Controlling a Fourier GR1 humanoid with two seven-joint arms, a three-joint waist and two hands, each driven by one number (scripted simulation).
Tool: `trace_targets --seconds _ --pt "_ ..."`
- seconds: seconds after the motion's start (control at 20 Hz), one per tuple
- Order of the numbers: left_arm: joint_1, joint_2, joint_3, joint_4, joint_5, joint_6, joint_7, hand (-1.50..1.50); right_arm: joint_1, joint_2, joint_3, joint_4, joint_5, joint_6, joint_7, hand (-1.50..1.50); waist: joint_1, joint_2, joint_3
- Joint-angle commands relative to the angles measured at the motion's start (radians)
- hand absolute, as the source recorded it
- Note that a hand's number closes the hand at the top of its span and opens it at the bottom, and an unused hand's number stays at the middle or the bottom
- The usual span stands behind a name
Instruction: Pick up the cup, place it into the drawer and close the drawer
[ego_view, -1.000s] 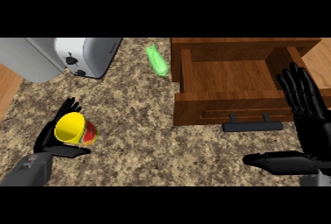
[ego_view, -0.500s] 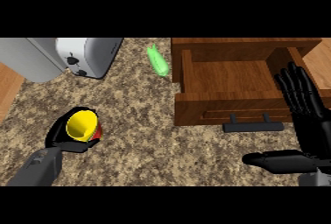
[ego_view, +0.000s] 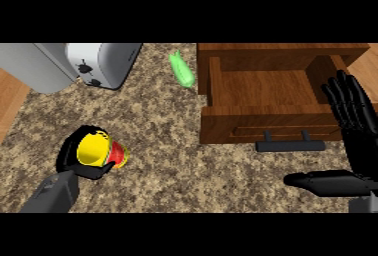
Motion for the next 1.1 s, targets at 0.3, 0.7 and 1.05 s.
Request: trace_targets --seconds 0.3,0.7,1.05 --pt "0.016 -0.067 0.085 -0.06 0.075 0.092 -0.243 1.5 0.03 -0.003 -0.02 -0.005 0.006 0.001 -0.032 -1.5 0.005 -0.005 0.002" --pt "-0.09 -0.093 0.022 -0.214 0.067 0.13 -0.102 1.5 0.022 0.012 0.0 -0.029 0.009 -0.012 0.038 -1.5 0.017 -0.013 0.004" --pt "-0.13 -0.183 -0.068 -0.484 0.057 0.283 0.072 1.5 0.011 0.006 -0.025 -0.022 0.008 -0.017 0.023 -1.5 0.029 -0.016 0.005"
